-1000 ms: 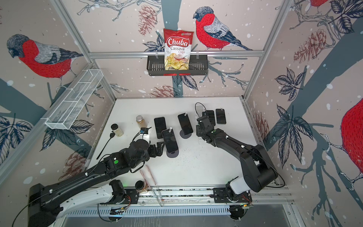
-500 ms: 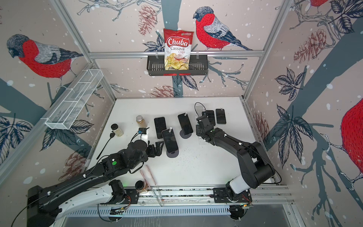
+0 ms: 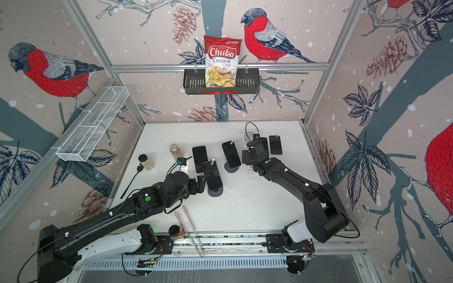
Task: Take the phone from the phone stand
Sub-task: 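Extend the left gripper toward the purple-edged phone while the right gripper hovers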
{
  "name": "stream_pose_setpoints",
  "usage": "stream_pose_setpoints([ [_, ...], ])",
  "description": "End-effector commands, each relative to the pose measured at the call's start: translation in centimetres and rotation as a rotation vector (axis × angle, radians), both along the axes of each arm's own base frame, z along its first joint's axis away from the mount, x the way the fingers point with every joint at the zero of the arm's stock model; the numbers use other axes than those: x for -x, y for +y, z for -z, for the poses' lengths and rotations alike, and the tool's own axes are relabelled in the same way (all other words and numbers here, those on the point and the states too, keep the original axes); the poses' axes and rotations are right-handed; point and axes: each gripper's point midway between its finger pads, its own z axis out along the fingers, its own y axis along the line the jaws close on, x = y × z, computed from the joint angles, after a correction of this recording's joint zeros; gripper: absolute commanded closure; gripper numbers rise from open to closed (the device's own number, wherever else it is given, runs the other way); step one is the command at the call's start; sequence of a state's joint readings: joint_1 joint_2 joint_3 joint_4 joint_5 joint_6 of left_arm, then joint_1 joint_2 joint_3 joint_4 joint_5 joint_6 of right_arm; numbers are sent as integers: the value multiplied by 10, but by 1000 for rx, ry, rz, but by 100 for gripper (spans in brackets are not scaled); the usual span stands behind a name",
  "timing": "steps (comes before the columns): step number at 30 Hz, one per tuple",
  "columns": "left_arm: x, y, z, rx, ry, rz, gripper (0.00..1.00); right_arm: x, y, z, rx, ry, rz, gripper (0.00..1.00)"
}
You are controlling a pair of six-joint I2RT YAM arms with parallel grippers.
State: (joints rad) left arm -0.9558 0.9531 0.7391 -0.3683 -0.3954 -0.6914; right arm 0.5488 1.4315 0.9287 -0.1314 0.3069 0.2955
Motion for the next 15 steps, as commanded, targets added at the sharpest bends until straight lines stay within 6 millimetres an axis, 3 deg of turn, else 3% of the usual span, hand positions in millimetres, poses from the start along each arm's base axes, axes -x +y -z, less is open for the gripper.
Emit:
stream_pose_setpoints([
  [1,0,2,3,-29,19,-9,3,3,-1,-20,-40,-31,9,7],
  [2,0,2,4,-33,22,-10,3,5,-2,-27,-51,-45,12,1],
  [15,-5,8,1,-36,36,-86,3,42,-21,-84,-183,-159,24,1],
])
